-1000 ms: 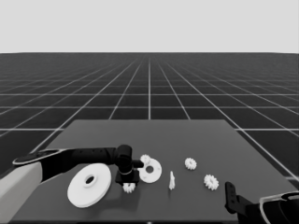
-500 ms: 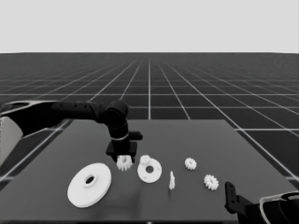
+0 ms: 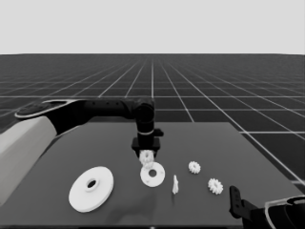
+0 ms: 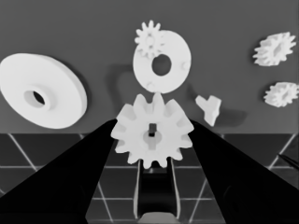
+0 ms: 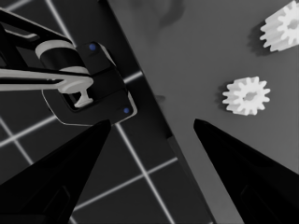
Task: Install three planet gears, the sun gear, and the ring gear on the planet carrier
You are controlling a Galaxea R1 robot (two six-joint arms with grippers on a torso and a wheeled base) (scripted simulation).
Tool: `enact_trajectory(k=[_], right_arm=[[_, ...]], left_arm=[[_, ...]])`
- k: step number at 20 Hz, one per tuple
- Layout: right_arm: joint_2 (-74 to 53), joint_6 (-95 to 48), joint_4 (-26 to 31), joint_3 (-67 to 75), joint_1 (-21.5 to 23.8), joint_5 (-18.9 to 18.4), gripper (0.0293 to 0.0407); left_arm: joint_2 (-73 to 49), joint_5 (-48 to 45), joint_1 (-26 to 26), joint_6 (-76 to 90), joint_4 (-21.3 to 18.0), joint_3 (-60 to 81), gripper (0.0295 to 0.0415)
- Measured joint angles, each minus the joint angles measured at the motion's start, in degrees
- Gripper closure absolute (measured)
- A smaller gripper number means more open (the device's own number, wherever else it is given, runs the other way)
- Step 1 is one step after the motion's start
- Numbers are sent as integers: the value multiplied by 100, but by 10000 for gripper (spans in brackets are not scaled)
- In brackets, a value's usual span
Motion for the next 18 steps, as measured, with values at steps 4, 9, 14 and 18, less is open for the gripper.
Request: enact_trajectory(k=[4, 9, 14, 18], right_arm=[[0, 0, 0, 0, 0, 0, 315], [0, 0, 0, 0, 0, 0, 315], [0, 0, 0, 0, 0, 0, 315], [0, 0, 0, 0, 0, 0, 315]], left_arm=[[58, -51, 1900, 265, 1917, -346, 399], [139, -190, 2317, 548, 2310, -744, 399], [144, -203, 2344, 568, 2336, -774, 330], [145, -204, 2345, 569, 2338, -777, 326]])
